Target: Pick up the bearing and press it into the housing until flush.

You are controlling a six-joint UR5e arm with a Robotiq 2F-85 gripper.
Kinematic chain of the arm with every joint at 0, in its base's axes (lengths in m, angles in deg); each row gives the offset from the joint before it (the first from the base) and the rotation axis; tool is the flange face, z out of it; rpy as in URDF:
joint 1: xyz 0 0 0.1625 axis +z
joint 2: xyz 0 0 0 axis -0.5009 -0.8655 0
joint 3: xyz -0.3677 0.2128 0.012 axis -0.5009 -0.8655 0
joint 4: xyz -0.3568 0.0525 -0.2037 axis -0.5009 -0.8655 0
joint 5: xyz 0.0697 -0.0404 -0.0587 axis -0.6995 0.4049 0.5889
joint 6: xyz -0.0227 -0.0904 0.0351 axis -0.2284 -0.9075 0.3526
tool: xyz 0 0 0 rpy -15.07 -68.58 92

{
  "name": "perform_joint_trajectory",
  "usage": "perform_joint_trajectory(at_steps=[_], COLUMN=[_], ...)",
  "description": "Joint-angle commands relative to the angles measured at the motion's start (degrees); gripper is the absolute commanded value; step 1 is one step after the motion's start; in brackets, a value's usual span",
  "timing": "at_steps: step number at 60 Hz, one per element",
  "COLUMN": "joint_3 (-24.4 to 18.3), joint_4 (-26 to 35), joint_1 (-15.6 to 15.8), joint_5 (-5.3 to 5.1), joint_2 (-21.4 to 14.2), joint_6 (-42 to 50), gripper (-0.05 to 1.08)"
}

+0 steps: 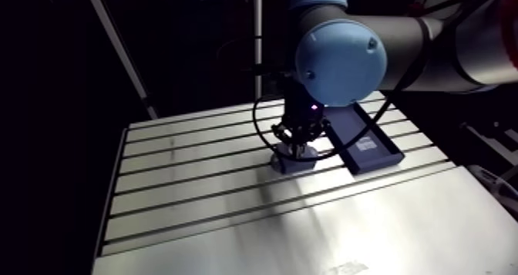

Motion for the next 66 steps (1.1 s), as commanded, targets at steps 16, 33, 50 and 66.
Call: perform_joint_trajectory(at_steps=[16, 33, 50, 66], joint_3=[-0.9, -1.2, -2.8, -7.1], joint_4=[1.5, 3.0, 6.3, 14.6], joint_1=[0.0, 0.0, 0.0, 0.1], joint_5=[0.14, 0.15, 0.24, -0.20], joint_2=[-3.4, -4.8, -6.5, -8.7], joint_6=[-0.2, -0.2, -0.2, 0.7], gripper=[0.96, 0.94, 0.12, 0.01])
